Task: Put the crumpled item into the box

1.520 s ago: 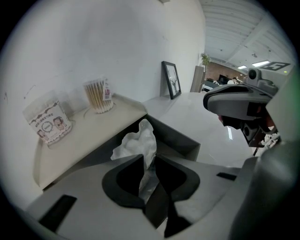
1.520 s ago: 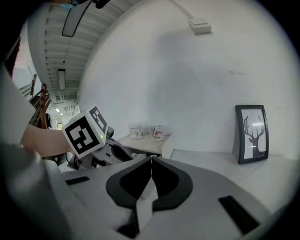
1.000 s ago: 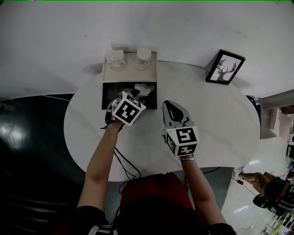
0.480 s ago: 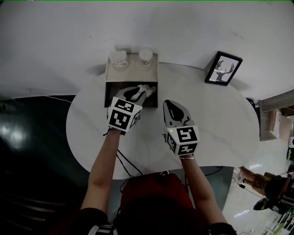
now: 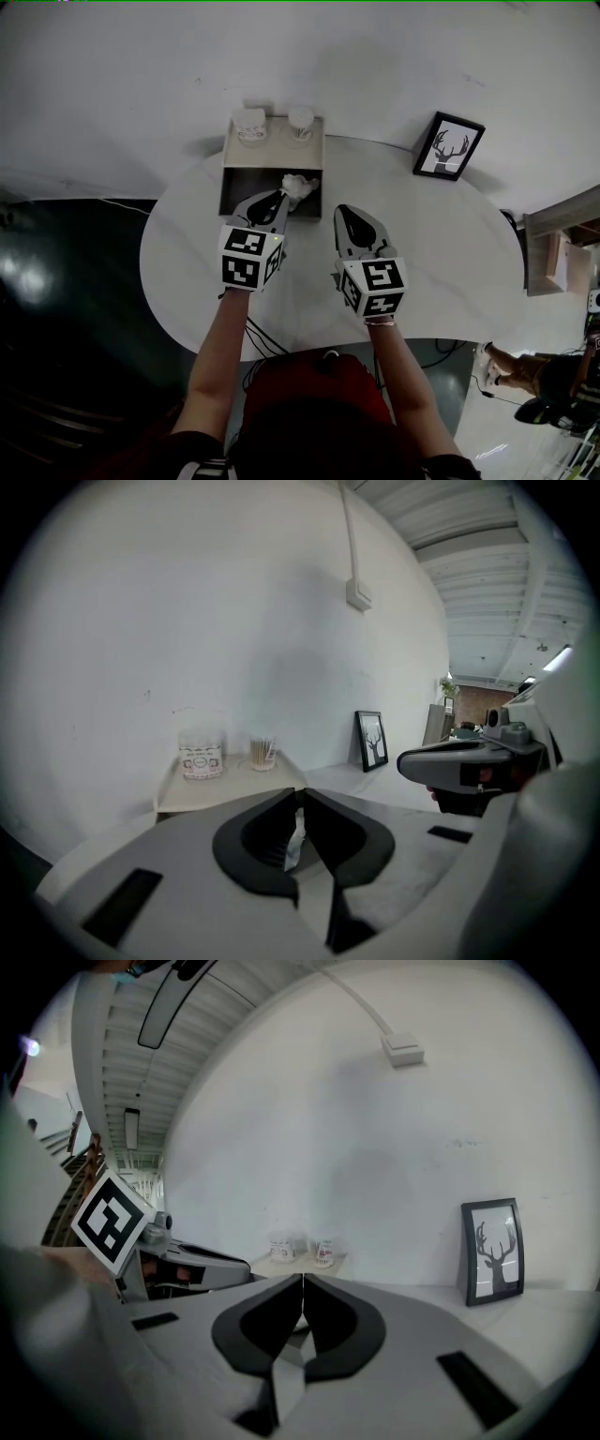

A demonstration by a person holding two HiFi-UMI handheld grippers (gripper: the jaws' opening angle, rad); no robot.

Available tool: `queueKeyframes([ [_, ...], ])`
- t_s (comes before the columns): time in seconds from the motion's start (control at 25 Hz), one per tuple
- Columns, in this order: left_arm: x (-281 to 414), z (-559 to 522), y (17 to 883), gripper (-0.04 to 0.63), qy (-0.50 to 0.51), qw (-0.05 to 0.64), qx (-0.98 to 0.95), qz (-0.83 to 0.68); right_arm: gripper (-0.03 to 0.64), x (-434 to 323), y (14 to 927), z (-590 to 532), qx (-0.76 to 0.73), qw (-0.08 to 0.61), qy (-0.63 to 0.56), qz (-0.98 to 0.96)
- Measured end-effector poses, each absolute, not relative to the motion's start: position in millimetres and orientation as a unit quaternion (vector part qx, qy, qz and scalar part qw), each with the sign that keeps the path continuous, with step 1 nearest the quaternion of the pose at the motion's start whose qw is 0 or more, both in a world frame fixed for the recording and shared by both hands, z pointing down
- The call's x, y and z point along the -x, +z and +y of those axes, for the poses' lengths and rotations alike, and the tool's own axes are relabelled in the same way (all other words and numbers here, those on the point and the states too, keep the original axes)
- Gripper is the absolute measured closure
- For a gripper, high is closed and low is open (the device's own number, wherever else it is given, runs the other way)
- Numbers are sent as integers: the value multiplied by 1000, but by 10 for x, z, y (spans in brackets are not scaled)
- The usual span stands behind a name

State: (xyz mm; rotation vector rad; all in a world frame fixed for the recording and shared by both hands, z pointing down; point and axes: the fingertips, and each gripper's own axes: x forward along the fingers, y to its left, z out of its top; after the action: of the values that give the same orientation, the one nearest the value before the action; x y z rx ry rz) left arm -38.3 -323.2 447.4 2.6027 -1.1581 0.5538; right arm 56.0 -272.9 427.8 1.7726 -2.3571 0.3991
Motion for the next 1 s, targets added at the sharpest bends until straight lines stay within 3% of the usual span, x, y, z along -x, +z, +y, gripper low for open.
queueKeyframes([
  [1.0, 628, -2319, 4031, 566, 97, 107, -856, -497, 601, -509, 3847, -2104, -546, 30, 108, -830],
])
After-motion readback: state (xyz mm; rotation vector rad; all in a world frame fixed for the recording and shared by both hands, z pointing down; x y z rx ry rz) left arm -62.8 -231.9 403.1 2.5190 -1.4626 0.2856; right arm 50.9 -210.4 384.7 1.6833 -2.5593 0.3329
